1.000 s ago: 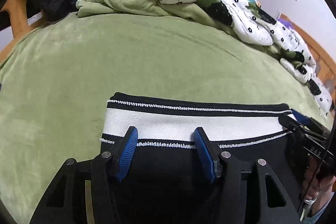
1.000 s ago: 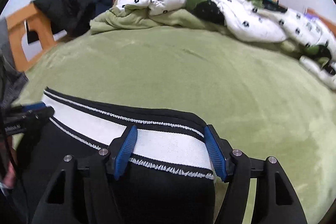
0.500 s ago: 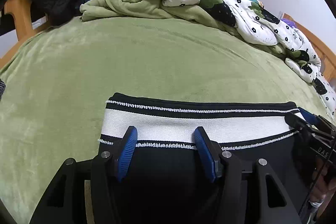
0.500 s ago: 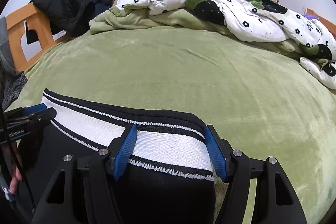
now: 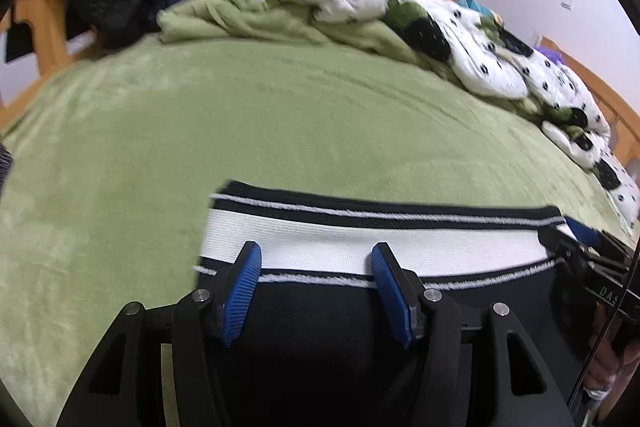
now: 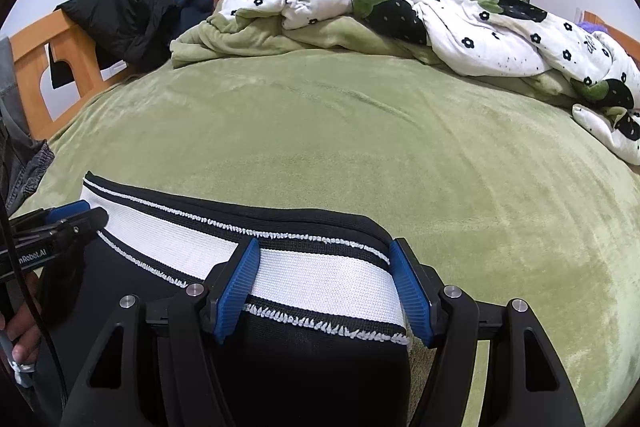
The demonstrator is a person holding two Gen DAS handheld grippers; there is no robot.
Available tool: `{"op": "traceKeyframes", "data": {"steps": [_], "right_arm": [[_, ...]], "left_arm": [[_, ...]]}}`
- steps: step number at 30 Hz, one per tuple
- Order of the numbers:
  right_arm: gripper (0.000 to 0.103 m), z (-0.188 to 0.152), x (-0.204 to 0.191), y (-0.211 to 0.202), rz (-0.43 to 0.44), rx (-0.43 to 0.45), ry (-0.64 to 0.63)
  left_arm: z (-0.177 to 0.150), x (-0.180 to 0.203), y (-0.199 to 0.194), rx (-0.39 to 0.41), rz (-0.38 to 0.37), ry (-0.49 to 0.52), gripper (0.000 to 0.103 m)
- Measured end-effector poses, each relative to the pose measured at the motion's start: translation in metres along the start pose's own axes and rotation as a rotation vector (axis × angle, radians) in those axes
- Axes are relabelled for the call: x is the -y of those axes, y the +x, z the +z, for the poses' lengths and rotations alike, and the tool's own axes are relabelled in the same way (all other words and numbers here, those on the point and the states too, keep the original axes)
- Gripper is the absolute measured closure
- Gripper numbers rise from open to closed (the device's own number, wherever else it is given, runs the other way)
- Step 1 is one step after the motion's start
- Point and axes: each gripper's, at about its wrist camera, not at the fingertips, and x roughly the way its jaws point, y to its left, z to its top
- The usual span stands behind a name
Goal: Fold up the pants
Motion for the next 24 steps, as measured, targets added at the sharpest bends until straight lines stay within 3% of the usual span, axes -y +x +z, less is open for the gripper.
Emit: {"op": "traceKeyframes", "data": {"steps": [7,10,15,19,24], "right_arm": [[0.037,0.0,-0.003,0.0,0.006,0.001,0.004],[0.037,0.001,-0.001,-0.002,0.014,-0.01,0.005],[0.039,-0.006,0.016,-0.022,0.081,-0.082,0.069],[0.057,-0.024,0.023,-0.052,0.104,-0.125,0.136],[0.057,-0.072,0.011,-0.094,0.043,-0.123,0.076]], "left_arm": [[0.003,0.002,0.012,-0.081,0.007,0.03,0.045],[-0.003,0.0,0.001,-0.157,-0.069,0.069,0.045],[-0.035,0.004,-0.04,-0.251,-0.091,0.208,0.045],[-0.078,0.002,-0.09,-0.208,-0.09,0.289,0.045],[-0.121,-0.021,-0.138,-0.204,-0.188,0.258,0.045]]}}
